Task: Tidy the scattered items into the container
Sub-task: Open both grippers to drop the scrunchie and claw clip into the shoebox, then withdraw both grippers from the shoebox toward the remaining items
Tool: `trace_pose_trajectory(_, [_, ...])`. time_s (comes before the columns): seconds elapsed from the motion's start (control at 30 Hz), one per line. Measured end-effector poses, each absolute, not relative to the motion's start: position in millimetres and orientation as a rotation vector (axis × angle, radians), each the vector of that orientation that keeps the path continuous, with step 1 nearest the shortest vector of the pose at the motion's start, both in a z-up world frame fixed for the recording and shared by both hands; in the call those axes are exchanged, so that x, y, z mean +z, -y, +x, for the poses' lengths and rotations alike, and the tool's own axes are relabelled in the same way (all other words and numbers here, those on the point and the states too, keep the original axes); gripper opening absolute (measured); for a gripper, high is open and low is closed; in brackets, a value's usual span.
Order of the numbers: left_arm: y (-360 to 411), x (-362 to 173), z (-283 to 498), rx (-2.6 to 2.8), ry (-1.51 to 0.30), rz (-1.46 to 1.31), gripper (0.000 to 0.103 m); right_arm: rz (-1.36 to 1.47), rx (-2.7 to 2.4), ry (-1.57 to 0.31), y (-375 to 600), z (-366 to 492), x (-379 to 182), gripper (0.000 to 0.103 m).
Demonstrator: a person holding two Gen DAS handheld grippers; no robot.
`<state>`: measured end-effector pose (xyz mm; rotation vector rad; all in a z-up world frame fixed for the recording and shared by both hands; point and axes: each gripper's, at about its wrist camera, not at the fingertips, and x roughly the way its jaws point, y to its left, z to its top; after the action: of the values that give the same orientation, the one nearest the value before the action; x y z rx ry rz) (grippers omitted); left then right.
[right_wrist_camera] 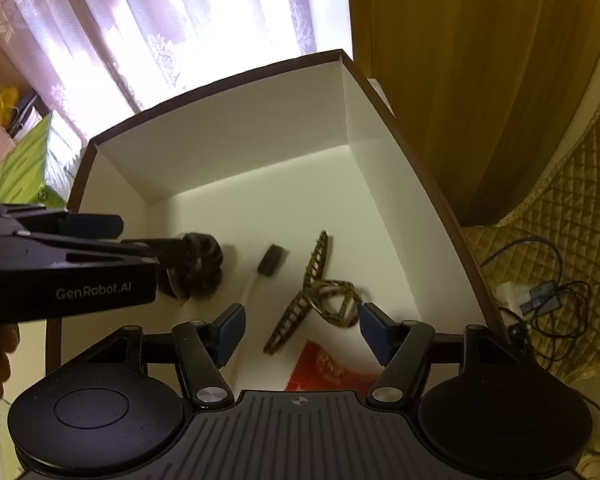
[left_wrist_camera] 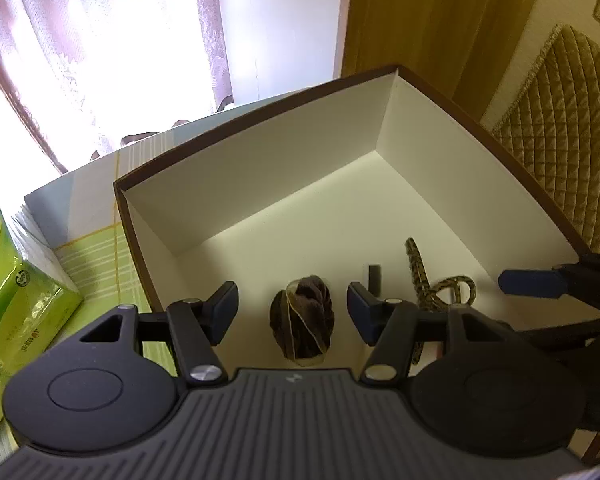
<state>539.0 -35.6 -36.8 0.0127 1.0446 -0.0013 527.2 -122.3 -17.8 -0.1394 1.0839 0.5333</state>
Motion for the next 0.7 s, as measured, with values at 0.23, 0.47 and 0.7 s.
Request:
trace_pose_trajectory(0.23, [39,-30,523,-0.013,-1.040,0.010,0.075,-0.132,0.557,-1.066,133,507,-6,0.096])
trace_pose_trajectory(0.47, [46,-19,507,-0.021,-1.021,0.022,0.086,-0.140,0.561,-1.054,144,488,6,0.096])
trace_pose_trajectory(0.7, [53,-1,482,-0.017,-0.993,0.018,0.091,-0.162,0.562,-1.015,155,470,19,0.096])
